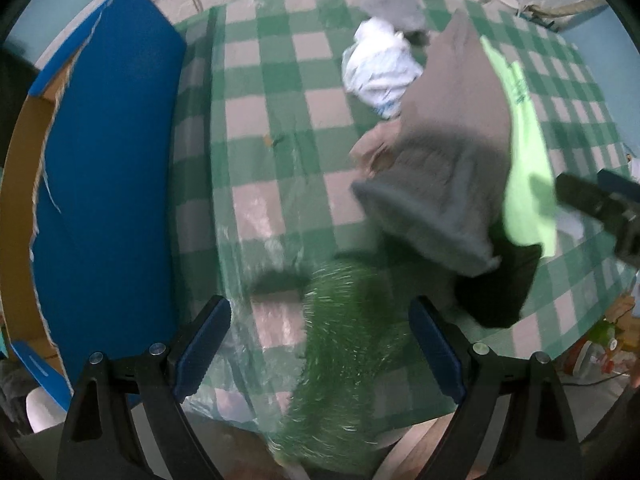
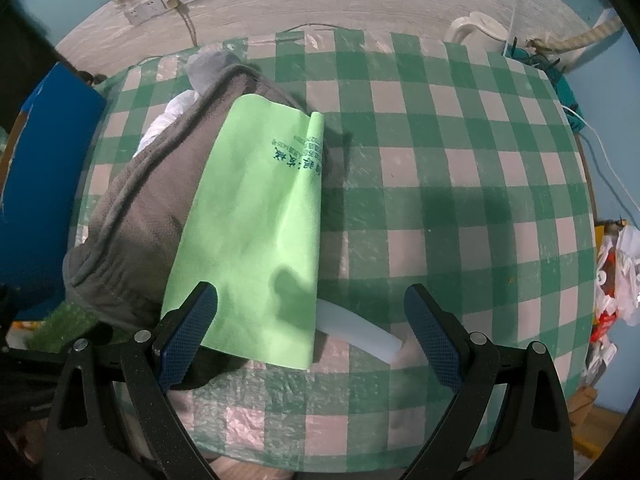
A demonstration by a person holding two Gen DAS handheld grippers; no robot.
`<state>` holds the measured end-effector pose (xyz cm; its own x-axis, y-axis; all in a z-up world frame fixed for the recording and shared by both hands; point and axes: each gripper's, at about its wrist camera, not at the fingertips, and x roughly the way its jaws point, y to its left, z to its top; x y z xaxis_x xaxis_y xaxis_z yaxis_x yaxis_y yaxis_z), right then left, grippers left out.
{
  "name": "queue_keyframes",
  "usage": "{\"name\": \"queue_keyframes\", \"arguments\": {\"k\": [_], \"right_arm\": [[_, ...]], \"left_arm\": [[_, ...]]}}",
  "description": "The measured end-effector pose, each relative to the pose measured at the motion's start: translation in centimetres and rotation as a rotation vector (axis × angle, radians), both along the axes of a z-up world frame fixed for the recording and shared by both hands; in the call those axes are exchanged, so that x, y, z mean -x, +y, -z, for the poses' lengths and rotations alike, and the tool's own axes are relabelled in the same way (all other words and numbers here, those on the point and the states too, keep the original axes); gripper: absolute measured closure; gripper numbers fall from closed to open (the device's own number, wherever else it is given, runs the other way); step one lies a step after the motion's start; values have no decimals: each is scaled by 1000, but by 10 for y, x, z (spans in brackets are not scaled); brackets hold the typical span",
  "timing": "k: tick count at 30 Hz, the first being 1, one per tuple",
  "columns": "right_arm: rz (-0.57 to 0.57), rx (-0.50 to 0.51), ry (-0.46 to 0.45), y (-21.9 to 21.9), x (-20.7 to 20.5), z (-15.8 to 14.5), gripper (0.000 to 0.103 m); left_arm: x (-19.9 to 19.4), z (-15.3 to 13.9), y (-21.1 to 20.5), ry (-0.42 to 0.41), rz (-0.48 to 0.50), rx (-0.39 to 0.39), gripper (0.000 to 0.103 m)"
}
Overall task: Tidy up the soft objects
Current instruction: 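Move the left tool to the green scrubber while the right tool approaches the lime-green cloth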
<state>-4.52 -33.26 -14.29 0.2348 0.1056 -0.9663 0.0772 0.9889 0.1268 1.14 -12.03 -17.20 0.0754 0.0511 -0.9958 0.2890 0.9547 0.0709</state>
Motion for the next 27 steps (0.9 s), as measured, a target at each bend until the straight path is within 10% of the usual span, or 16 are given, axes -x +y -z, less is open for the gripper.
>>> {"name": "queue_keyframes", "arguments": {"k": [27], "right_arm": [[24,-52,27,4,-7,21,8]], "left_arm": [[51,21,1,37,154,-29,11]]}}
